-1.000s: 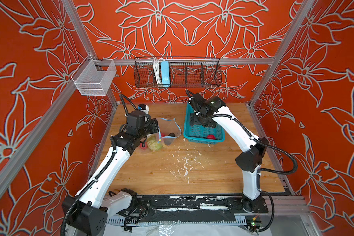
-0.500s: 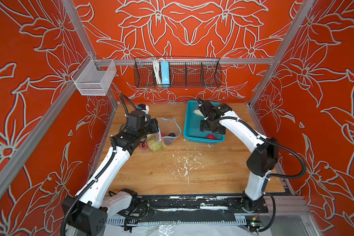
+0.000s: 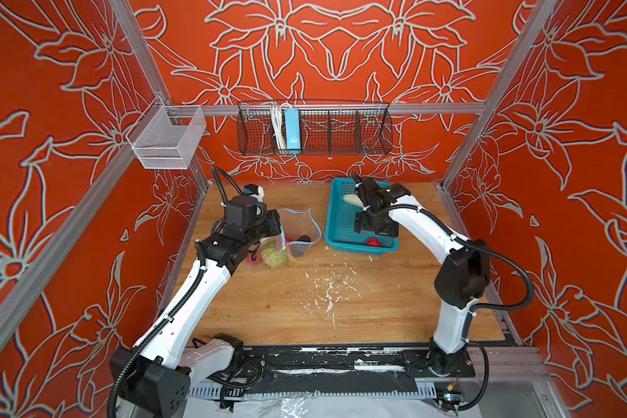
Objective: Place the food in the zip-top bag and seal the zipper
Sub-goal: 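Lower the right gripper into the basket toward the remaining red beet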
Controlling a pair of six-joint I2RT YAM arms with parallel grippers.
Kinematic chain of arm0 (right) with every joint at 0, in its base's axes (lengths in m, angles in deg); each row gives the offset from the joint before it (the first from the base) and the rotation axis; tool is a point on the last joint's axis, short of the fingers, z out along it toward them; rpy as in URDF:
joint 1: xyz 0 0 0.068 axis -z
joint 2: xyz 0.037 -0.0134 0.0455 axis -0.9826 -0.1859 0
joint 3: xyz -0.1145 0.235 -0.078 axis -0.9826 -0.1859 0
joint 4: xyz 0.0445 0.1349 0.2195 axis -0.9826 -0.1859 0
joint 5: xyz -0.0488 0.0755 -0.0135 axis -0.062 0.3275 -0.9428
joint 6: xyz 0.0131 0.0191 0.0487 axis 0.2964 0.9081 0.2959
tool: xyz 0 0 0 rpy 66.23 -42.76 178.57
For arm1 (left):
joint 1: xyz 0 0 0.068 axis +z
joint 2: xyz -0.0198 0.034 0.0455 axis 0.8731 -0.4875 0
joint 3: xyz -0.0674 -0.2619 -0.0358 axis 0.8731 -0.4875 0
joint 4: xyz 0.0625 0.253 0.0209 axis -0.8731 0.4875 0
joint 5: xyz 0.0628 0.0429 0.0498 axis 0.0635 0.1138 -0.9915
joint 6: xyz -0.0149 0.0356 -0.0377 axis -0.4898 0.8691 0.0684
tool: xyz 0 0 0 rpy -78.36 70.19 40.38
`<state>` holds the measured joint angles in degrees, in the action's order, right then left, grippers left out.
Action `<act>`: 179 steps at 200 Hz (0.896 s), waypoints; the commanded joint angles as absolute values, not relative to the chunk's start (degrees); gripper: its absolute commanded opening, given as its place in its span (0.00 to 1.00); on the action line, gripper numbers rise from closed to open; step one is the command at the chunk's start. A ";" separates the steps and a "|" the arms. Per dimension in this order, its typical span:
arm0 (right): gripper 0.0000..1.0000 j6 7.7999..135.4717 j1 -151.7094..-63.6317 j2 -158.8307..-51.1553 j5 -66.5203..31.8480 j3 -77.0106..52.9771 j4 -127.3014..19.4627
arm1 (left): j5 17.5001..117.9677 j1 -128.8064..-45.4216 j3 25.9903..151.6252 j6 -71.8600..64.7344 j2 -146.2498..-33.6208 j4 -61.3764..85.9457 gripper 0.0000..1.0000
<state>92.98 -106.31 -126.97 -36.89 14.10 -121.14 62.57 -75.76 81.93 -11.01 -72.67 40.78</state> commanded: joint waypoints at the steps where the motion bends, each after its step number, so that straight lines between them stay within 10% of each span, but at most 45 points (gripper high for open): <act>1: 0.98 91.76 -106.05 -129.76 -35.78 16.27 -122.24 | 62.40 -75.33 81.67 -10.84 -72.53 39.30 0.00; 179: 0.88 90.42 -103.11 -138.63 -34.24 16.90 -121.96 | 61.70 -75.41 81.23 -10.68 -71.89 39.17 0.00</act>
<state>90.49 -103.58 -137.28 -34.70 15.63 -121.14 62.09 -75.76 81.60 -10.99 -72.72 40.34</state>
